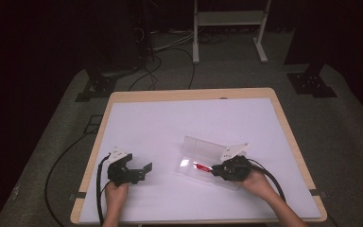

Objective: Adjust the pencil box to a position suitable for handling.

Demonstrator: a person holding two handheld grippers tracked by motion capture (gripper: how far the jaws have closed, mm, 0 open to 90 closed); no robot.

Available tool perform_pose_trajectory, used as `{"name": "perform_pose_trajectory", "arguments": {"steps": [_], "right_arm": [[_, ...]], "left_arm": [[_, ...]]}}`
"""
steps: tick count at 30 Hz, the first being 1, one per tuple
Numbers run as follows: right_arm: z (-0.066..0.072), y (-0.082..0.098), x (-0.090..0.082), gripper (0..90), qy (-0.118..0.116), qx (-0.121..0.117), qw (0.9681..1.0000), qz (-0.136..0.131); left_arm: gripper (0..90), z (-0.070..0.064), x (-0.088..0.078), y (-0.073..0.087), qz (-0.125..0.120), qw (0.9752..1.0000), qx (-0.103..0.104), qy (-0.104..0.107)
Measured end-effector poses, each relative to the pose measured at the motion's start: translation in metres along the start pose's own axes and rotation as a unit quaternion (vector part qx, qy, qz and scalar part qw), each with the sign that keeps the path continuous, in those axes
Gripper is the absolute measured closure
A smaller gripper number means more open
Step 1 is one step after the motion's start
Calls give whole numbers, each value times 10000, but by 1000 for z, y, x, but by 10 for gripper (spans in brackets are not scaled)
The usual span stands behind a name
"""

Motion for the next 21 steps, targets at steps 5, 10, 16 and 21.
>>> {"name": "perform_pose_trajectory", "arguments": {"steps": [5,10,16,21], "right_arm": [[0,2,5,791,-15,19,10000,82],[-2,4,6,790,-16,25,9999,112],[-1,5,8,790,-46,71,9999,134],[-1,6,10,788,-63,72,9998,160]], "left_arm": [[0,0,0,0,-2,10000,-12,1],[0,0,0,0,-5,10000,-18,3],[0,0,0,0,-9,10000,-8,9],[0,1,0,0,-21,10000,-23,13]]}}
Point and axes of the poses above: each handheld gripper's, and its own axes: x roughly forward along the jaws, y roughly out of its underside, z roughly to its left, the point moved 9 cm from there along x, roughly forward along the jaws, and after that the axes turned 2 degrees about z, right-handed, at the moved point
